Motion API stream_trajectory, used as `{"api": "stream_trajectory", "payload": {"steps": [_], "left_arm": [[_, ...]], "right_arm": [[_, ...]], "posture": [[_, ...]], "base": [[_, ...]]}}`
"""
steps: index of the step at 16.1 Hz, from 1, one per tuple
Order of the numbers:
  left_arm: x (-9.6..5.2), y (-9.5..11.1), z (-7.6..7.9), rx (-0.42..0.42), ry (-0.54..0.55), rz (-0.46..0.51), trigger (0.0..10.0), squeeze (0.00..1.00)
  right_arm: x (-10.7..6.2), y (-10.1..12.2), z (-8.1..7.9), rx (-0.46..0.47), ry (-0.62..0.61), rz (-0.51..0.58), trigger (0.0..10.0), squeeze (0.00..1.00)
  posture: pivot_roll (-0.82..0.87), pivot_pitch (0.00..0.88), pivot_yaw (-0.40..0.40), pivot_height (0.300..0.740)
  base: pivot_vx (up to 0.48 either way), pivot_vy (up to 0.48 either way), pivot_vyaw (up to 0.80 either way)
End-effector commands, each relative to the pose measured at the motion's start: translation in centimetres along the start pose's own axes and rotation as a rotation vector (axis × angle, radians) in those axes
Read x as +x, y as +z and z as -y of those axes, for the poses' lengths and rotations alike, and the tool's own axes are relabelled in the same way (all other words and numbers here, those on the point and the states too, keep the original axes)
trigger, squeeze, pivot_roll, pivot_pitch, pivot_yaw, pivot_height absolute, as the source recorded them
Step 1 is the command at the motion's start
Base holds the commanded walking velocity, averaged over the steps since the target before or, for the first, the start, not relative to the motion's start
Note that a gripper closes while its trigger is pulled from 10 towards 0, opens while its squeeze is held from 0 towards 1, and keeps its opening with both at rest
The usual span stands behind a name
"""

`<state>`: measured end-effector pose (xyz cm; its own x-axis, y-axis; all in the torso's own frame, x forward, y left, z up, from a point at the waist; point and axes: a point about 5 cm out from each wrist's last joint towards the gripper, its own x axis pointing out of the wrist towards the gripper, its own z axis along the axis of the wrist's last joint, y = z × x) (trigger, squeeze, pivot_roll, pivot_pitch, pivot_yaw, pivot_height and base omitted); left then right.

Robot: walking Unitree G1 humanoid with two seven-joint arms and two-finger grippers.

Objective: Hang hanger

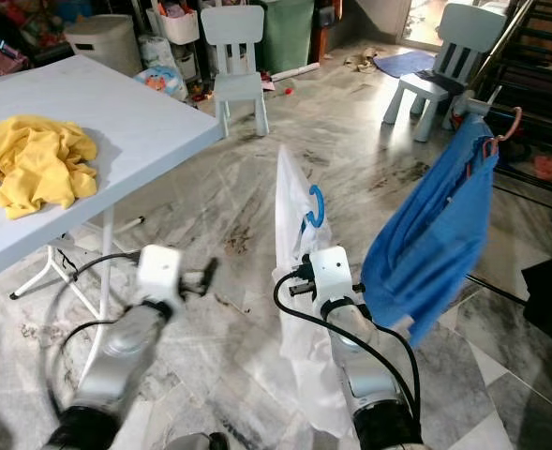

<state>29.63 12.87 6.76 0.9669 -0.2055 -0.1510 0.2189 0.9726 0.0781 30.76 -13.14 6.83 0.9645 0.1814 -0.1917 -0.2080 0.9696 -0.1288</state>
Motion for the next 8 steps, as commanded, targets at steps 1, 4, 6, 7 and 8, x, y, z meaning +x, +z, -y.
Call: {"api": "stream_trajectory", "payload": {"steps": [1,4,6,7,8], "left_arm": [[-0.3,-0.2,-0.3,0.008,0.005,-0.013,10.0,0.0],[-2.6,-1.1,-1.3,0.016,0.023,-0.029,10.0,0.0],[-4.9,-1.0,-1.9,0.073,-0.065,-0.032,10.0,0.0],[-5.3,-1.1,-2.0,0.089,-0.075,-0.043,10.0,0.0],[-5.4,-1.0,-2.0,0.096,-0.082,-0.045,10.0,0.0]], "right_arm": [[-0.1,1.0,0.1,-0.003,0.004,0.052,10.0,0.0],[-1.1,0.1,2.1,-0.031,-0.008,0.026,10.0,0.0],[-1.6,0.7,3.2,-0.087,0.024,0.029,10.0,0.0],[-1.8,0.8,3.6,-0.088,0.025,0.029,10.0,0.0],[-1.9,1.0,3.8,-0.086,0.026,0.032,10.0,0.0]], "posture": [[0.05,0.0,0.039,0.74],[0.07,0.003,-0.004,0.74],[0.08,0.013,-0.036,0.74],[0.09,0.014,-0.039,0.74],[0.09,0.014,-0.042,0.74]], "base": [[0.0,0.0,0.0],[0.0,0.0,0.0],[0.0,0.0,0.0],[0.0,0.0,0.0],[0.0,0.0,0.0]]}}
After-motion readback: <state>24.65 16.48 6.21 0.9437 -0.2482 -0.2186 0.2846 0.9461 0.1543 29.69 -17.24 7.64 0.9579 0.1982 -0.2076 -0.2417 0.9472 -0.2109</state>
